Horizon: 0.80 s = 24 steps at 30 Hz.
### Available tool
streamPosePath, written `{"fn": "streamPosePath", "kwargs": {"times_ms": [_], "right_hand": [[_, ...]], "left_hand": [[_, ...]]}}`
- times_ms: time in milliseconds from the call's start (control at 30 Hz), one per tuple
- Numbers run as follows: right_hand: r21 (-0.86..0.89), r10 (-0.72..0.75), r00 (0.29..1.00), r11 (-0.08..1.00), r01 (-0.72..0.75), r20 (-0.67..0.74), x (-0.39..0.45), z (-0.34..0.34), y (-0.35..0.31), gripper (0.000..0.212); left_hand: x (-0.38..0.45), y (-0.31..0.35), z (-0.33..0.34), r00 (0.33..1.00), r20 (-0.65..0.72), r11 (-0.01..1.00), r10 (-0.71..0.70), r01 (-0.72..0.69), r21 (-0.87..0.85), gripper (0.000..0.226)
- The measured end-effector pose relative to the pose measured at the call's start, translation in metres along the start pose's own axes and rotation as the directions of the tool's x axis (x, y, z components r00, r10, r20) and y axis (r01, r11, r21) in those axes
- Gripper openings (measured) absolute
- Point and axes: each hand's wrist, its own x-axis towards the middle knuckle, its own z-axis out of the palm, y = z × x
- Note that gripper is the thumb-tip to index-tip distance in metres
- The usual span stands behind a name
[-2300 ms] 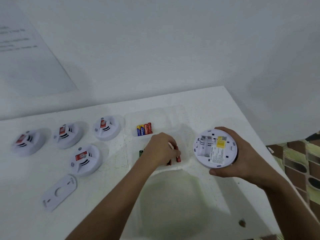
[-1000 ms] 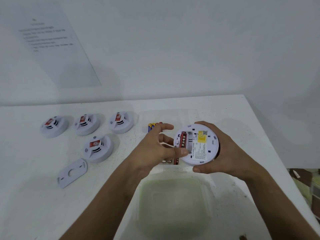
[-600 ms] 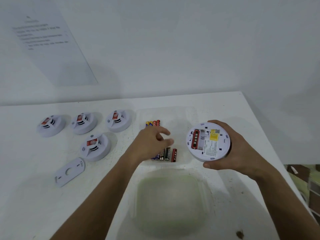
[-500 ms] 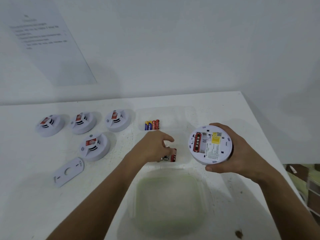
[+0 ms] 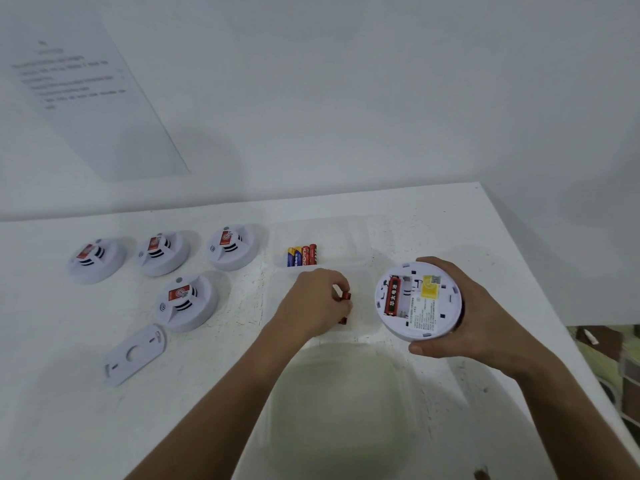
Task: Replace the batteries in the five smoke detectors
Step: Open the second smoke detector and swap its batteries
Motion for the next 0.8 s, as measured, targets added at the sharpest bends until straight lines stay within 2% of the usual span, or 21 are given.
{"fn": "streamPosePath", "kwargs": {"times_ms": [100, 233, 367, 500, 633, 800], "right_hand": [[-0.005, -0.002, 1.0, 1.0, 0.002, 0.005, 0.003, 0.002, -0.001, 0.097], [-0.015, -0.004, 1.0, 1.0, 0.004, 0.014, 0.005, 0.003, -0.001, 0.1], [-0.021, -0.014, 1.0, 1.0, 0.015, 0.024, 0.007, 0.004, -0.002, 0.099], [-0.041, -0.04, 0.998, 0.998, 0.042, 0.05, 0.012, 0.008, -0.009, 0.096], [-0.028, -0.091, 0.993, 0.995, 0.094, 0.077, 0.017, 0.014, -0.017, 0.097], [-0.019, -0.15, 0.986, 0.988, 0.152, 0.075, 0.02, 0.021, -0.026, 0.094]], "left_hand": [[-0.007, 0.003, 0.0, 0.995, -0.101, 0.998, 0.008, -0.015, -0.064, 0.012], [-0.015, 0.008, -0.005, 0.963, -0.267, 0.957, -0.048, -0.032, -0.288, 0.012], [-0.022, 0.014, -0.019, 0.967, -0.244, 0.889, -0.076, -0.046, -0.456, 0.018], [-0.034, 0.031, -0.045, 0.978, -0.197, 0.857, 0.064, -0.155, -0.492, 0.028], [-0.038, 0.047, -0.057, 0.991, -0.067, 0.846, 0.115, -0.133, -0.516, 0.032], [-0.036, 0.05, -0.044, 0.969, -0.213, 0.865, 0.127, -0.213, -0.453, 0.026]]}}
